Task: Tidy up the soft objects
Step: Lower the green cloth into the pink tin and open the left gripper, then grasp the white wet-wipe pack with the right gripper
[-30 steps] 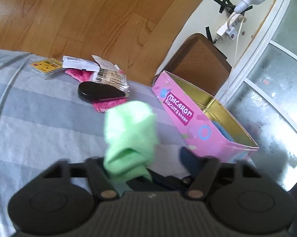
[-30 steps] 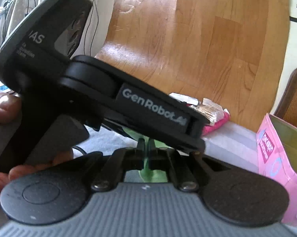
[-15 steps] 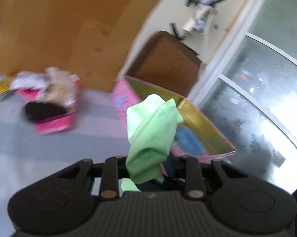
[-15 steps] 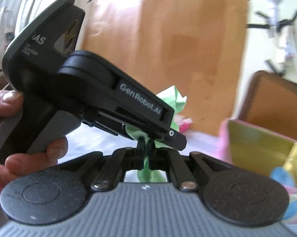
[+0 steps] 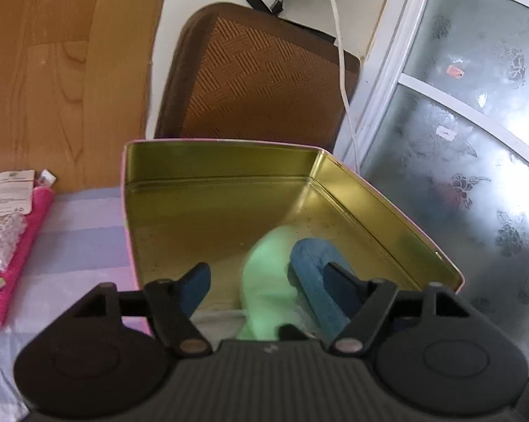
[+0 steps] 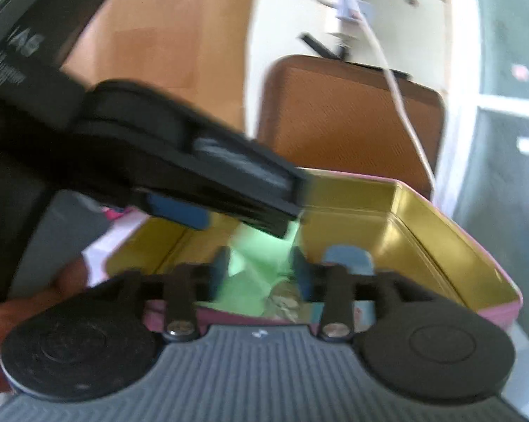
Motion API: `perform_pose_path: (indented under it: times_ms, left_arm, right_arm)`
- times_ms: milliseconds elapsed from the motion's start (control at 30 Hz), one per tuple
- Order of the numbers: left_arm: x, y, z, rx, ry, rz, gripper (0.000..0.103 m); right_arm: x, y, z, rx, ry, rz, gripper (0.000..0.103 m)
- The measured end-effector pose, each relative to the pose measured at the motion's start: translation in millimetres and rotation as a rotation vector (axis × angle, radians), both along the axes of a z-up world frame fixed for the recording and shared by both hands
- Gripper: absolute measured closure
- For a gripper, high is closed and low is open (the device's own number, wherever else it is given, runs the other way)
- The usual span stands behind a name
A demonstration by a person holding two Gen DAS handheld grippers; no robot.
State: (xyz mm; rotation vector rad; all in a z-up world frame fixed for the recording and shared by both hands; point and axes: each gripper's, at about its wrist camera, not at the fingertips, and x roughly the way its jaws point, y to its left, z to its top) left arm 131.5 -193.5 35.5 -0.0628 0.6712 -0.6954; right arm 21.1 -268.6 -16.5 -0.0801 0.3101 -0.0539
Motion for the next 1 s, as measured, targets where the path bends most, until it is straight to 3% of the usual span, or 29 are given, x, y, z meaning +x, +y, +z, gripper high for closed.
perform_pose_path:
  times_ms: [33,100,267,400,567,667,700,733,767,900,1000]
  left_arm:
    - [-1,1,-1,0.007,-0.006,0.013,0.018]
    - [-6,10,1,-0.008,-0.036,0.019,0.012]
    - [-16,65,10,-0.057,-0.104,0.103,0.012]
    - [-11,143,-5,-0.037,-0.086,0.273,0.012]
    - [3,249,-40,0.167,-0.049,0.622,0.012]
    - [4,300,-51,0.244,-0.074,0.803,0.013]
    - [5,314,-52,0.205,-0.050,0.840,0.013]
    - [3,333,-52,0.083,-0.027,0.851,0.012]
    - [1,341,-52,0.033,-0.025,0.858,0.012]
    - [8,346,-51,0.044,-0.026,0.869,0.011]
    - [12,347,-53,0.055,0.009,0.864,0.010]
  right_arm:
    - [-5,-3,0,0.012,-0.012,-0.015,0.034]
    - [-13,-3,0,0.023,-0.038,-0.033,0.033]
    - [-31,-1,11,0.093,-0.148,-0.055,0.034]
    - [-31,33,22,0.103,-0.182,0.081,0.034]
    - [11,110,21,0.062,-0.051,0.325,0.036]
    - [54,162,21,0.064,0.020,0.406,0.037]
    - [75,180,21,0.060,0.042,0.407,0.037]
    - [94,194,21,0.059,0.068,0.407,0.036]
    - [115,208,21,0.064,0.106,0.401,0.036]
    - [190,251,13,0.031,0.239,0.323,0.021]
    - [230,268,0,0.028,0.320,0.269,0.020]
